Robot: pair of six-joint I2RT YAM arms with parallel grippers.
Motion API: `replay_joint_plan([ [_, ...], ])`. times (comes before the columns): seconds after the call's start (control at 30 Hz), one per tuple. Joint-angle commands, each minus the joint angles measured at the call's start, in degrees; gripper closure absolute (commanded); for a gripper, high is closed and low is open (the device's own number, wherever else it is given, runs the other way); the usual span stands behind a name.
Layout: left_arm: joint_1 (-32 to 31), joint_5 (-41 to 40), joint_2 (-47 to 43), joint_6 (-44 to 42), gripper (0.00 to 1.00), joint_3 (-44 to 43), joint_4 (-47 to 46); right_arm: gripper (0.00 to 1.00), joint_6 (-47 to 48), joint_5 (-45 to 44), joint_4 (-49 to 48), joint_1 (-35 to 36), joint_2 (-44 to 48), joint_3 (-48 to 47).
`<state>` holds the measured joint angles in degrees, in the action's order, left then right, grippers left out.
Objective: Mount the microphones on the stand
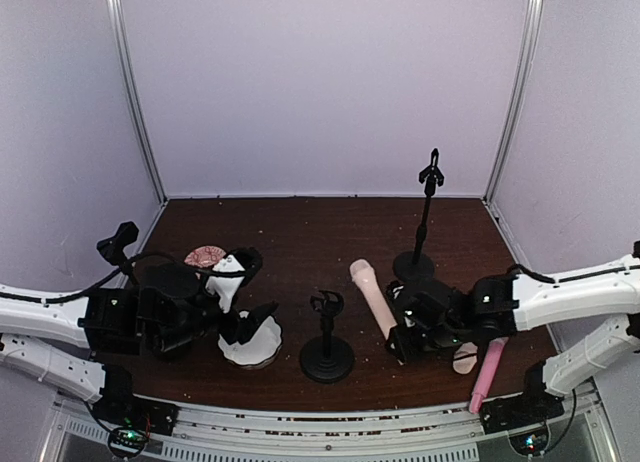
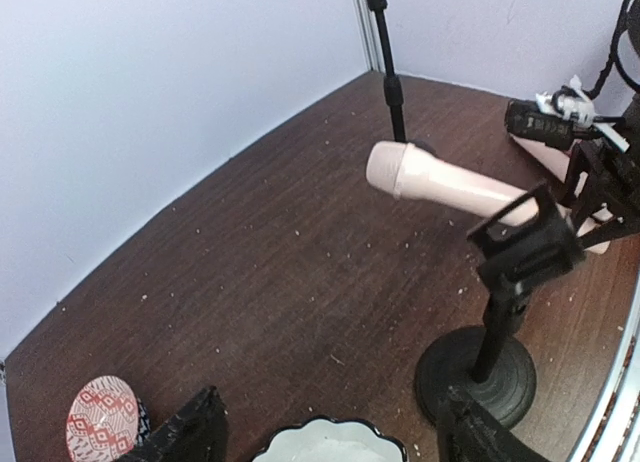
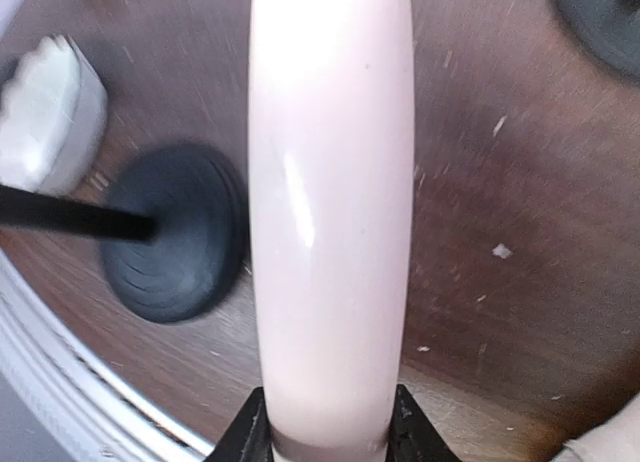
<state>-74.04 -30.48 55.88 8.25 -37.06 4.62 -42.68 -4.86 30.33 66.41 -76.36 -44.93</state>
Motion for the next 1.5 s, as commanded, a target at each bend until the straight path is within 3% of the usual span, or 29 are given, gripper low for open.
replay_joint_plan([
  [0.0, -0.2, -1.5, -0.4, -3.2, 0.26, -5.9, -4.3, 0.86, -2.1, -9.9, 2.9, 0.3, 13.1, 0.2],
  [0.17, -0.2, 5.8, 1.4, -5.1, 0.25, -12.6, -6.4, 0.9, -0.4, -11.9, -0.6, 2.2, 26.5, 0.3],
  [0.33, -0.2, 12.2, 8.9, 0.3, 0.25, -21.5, -7.4, 0.9, 5.6, -17.8, -9.4, 7.4, 30.9, 1.2],
  [0.53, -0.3, 16.2, 18.0, 8.3, 0.26, -28.4, -13.2, 0.91, 14.0, -20.8, -24.7, 9.8, 28.6, 3.1],
  [0.77, -0.3, 19.5, 26.8, 13.7, 0.26, -35.8, -16.2, 0.93, 17.9, -20.7, -29.2, 10.7, 22.2, -0.3],
  [1.03, -0.2, 21.1, 31.8, 17.3, 0.27, -41.3, -13.7, 0.94, 19.7, -18.8, -36.2, 12.0, 24.1, 2.9],
  [1.27, 0.4, 25.1, 33.9, 18.2, 0.34, -41.9, -16.6, 0.94, 19.9, -16.8, -38.1, 12.2, 24.1, 4.8],
  [1.47, 0.9, 28.3, 35.1, 19.5, 0.47, -41.7, -19.7, 0.94, 19.4, -17.0, -37.7, 12.4, 24.4, 5.7],
])
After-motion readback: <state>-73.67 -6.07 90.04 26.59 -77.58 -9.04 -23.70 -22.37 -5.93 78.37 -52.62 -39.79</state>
